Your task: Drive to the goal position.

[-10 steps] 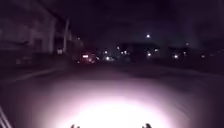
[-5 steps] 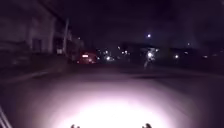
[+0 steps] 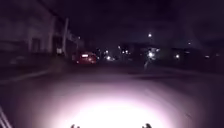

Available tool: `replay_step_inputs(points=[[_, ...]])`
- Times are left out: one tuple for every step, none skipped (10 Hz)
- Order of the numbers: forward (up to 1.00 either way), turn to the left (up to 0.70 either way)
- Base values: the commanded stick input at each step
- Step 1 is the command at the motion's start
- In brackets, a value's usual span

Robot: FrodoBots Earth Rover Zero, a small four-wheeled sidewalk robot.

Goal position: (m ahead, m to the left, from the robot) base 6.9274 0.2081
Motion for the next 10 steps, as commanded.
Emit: replay_step_inputs(points=[[0.5, 0.0], [0.5, 0.0], [0.5, 0.0], [0.5, 0.0], [0.5, 0.0], [0.5, 0.0], [0.5, 0.0], [0.5, 0.0], [0.5, 0.0], [0.5, 0.0]])
